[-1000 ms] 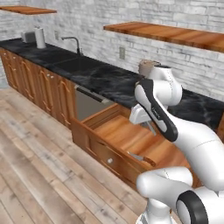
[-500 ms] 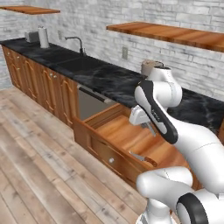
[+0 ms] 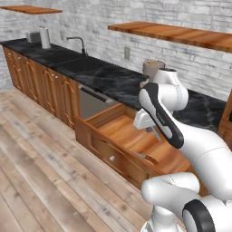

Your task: Pick up the metallic utensils from the counter and place them in the open drawer. Make sure not to pick up any wooden utensils.

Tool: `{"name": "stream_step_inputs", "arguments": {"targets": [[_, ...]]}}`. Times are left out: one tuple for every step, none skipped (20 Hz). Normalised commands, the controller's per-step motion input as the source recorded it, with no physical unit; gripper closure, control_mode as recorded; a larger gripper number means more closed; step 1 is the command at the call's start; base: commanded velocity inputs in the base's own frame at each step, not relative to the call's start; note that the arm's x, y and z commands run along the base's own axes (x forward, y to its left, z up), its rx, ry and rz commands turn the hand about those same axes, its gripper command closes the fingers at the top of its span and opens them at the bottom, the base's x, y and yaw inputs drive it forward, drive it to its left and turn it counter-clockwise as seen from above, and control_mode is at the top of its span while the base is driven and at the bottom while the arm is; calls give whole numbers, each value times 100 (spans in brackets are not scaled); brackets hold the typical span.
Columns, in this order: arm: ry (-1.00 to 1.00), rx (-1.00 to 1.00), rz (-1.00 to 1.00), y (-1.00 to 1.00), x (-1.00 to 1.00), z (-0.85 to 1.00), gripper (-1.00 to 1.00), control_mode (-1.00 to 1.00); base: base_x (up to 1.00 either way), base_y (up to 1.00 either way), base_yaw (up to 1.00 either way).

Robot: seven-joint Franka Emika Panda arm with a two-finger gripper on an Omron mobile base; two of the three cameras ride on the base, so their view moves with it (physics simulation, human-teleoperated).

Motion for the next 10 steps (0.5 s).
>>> {"name": "stream_step_inputs", "arguments": {"targets": [[0, 0, 0, 0, 0, 0, 100, 100, -34, 0, 0], [0, 0, 0, 0, 0, 0, 100, 100, -4, -14, 0], [0, 0, 0, 0, 0, 0, 100, 100, 0, -13, 0], [0, 0, 0, 0, 0, 0, 100, 100, 0, -13, 0], [0, 0, 0, -21, 0, 0, 100, -100, 0, 0, 0], [0, 0, 0, -31, 0, 0, 100, -100, 0, 0, 0], [0, 0, 0, -56, 18, -1, 100, -100, 0, 0, 0], [3, 0, 2, -67, 44, -11, 100, -100, 0, 0, 0], [10, 0, 4, -76, 66, -26, 100, -100, 0, 0, 0], [13, 0, 6, -79, 80, -38, 100, -100, 0, 0, 0]]}}
